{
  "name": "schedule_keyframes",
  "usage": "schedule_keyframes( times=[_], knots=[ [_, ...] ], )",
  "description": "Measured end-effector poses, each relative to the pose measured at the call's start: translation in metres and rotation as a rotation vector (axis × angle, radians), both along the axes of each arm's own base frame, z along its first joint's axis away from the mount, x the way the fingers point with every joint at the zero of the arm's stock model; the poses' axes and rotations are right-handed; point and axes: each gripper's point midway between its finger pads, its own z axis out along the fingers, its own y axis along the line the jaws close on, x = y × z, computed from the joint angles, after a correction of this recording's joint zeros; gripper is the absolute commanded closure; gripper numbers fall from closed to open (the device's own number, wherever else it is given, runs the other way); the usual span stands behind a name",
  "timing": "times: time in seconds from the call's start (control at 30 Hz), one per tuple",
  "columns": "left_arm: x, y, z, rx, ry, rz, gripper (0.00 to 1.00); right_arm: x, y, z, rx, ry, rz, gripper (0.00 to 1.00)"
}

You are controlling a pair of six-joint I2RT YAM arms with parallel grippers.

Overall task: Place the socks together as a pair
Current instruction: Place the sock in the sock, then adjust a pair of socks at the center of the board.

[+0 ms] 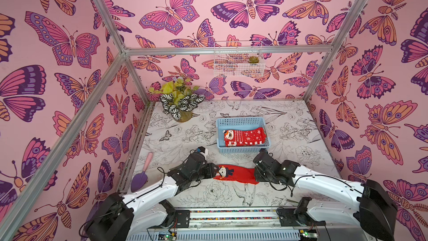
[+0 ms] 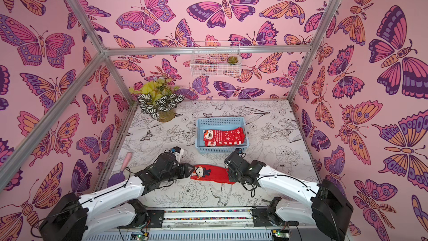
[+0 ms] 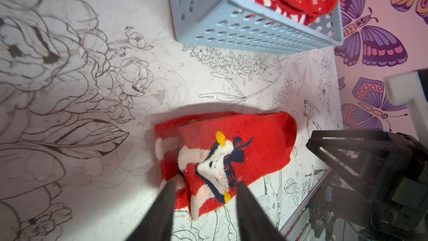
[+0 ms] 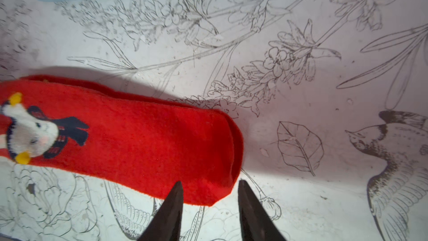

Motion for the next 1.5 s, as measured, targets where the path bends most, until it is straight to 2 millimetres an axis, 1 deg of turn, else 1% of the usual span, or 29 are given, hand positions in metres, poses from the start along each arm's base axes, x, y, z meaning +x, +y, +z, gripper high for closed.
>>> schedule_keyframes(
  times=[0.07,0.1,0.17,0.27,0.4,0.5,0.6,0.67,0.77,0.83,0.93,1.13,1.17,1.23,1.3,1.4,1.5],
  knots=[
    [-0.001,-0.003,0.014,-0.029,-0.031,-0.009,0.81,0.002,0.004,0.011,0.045,-0.029,-0.005,0.93],
    [-0.001,-0.005,0.019,-0.038,-0.039,-0.014,0.81,0.003,0.006,0.015,0.065,-0.040,-0.005,0.96],
    [-0.002,-0.012,0.028,-0.051,-0.051,-0.031,0.81,0.007,0.014,0.022,0.113,-0.061,-0.006,1.00],
    [-0.004,-0.023,0.028,-0.043,-0.042,-0.061,0.82,0.013,0.023,0.023,0.145,-0.073,-0.008,1.00],
    [-0.009,-0.035,0.009,-0.002,0.005,-0.099,0.82,0.019,0.035,0.012,0.154,-0.057,-0.003,1.00],
    [-0.010,-0.039,-0.005,0.026,0.032,-0.109,0.82,0.022,0.040,-0.001,0.139,-0.037,-0.003,1.00],
    [-0.007,-0.041,-0.011,0.038,0.031,-0.103,0.83,0.023,0.041,-0.013,0.115,-0.017,-0.004,1.00],
    [-0.004,-0.040,-0.017,0.052,0.027,-0.089,0.83,0.024,0.041,-0.021,0.096,-0.006,-0.009,1.00],
    [-0.002,-0.038,-0.034,0.088,0.047,-0.077,0.82,0.024,0.039,-0.032,0.068,0.008,-0.017,1.00],
    [-0.004,-0.034,-0.049,0.118,0.071,-0.072,0.82,0.024,0.038,-0.039,0.057,0.020,-0.024,1.00],
    [-0.009,-0.027,-0.062,0.142,0.089,-0.069,0.82,0.021,0.035,-0.049,0.046,0.038,-0.037,1.00],
    [-0.009,-0.026,-0.060,0.119,0.065,-0.066,0.79,0.020,0.034,-0.048,0.073,0.026,-0.053,1.00],
    [-0.009,-0.026,-0.059,0.116,0.063,-0.065,0.78,0.020,0.034,-0.047,0.077,0.023,-0.054,1.00],
    [-0.010,-0.026,-0.054,0.103,0.054,-0.064,0.73,0.019,0.033,-0.042,0.088,0.015,-0.054,0.99],
    [-0.009,-0.027,-0.043,0.076,0.038,-0.061,0.68,0.020,0.034,-0.032,0.111,-0.004,-0.053,0.94],
    [-0.007,-0.031,-0.019,0.016,-0.007,-0.055,0.63,0.023,0.034,-0.012,0.151,-0.051,-0.058,0.87],
    [-0.006,-0.030,-0.002,-0.011,-0.035,-0.051,0.61,0.025,0.025,0.006,0.162,-0.103,-0.082,0.79]
  ],
)
